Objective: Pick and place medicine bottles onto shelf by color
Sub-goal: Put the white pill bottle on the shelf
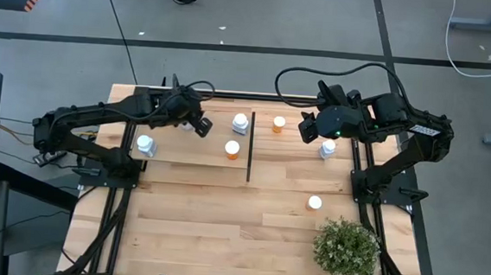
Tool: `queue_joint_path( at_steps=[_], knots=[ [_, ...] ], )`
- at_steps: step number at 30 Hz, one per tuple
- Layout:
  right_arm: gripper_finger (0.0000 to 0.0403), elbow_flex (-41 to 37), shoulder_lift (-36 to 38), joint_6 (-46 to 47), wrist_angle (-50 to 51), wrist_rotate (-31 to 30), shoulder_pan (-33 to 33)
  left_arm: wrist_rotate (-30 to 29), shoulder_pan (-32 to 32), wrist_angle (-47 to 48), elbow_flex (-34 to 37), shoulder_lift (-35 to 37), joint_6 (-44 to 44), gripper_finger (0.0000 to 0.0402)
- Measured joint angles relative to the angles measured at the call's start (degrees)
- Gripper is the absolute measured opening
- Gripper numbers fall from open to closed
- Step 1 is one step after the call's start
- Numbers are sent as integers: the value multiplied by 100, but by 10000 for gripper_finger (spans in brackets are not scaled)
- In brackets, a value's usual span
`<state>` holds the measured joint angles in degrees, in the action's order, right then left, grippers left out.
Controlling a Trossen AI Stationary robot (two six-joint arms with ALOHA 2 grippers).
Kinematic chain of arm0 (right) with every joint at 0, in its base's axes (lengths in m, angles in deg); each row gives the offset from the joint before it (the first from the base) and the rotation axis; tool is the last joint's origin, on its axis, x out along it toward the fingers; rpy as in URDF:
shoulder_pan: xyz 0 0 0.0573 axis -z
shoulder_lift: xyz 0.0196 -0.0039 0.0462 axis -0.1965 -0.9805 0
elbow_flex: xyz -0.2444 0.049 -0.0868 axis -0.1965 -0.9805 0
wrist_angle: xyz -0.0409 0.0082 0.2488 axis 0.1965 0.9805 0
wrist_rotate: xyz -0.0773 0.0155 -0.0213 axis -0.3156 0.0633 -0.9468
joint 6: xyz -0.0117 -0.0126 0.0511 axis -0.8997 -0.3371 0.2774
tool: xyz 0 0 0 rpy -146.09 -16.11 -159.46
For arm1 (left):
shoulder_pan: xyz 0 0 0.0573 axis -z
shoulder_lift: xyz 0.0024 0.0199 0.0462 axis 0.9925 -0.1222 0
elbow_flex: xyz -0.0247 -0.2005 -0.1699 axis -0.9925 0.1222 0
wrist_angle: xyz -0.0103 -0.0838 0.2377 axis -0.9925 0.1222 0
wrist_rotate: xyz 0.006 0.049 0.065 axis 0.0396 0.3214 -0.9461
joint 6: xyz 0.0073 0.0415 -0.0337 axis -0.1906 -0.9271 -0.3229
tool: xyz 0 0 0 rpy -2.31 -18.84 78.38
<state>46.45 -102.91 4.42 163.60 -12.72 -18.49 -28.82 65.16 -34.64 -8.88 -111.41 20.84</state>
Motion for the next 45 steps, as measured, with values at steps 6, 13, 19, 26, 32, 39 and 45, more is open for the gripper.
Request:
queue_joint_path(
  at_steps=[6, 13, 19, 26, 32, 39, 45],
  knots=[
    [298, 0, 0, -31, 2, -6, 0, -213, 0, 475, 0, 4, 442, 66],
    [298, 0, 0, -33, 3, -21, 0, -234, 94, 620, 0, 4, 568, 66],
    [298, 0, 0, -35, 3, -21, 0, -234, 244, 530, 0, 4, 751, 60],
    [298, 0, 0, -44, 6, -23, 0, -231, 505, -155, 0, 172, 600, 55],
    [298, -60, 9, -1, -20, 1, 2, -227, 890, -970, -9, 417, 176, 57],
    [298, -1257, -4, -106, 17, 593, 307, -228, 1267, -1318, -7, 730, 167, 66],
    [298, -1635, 4, -997, -578, 2023, 1215, -220, 1642, -1374, -4, 1138, 206, 72]
  ],
)
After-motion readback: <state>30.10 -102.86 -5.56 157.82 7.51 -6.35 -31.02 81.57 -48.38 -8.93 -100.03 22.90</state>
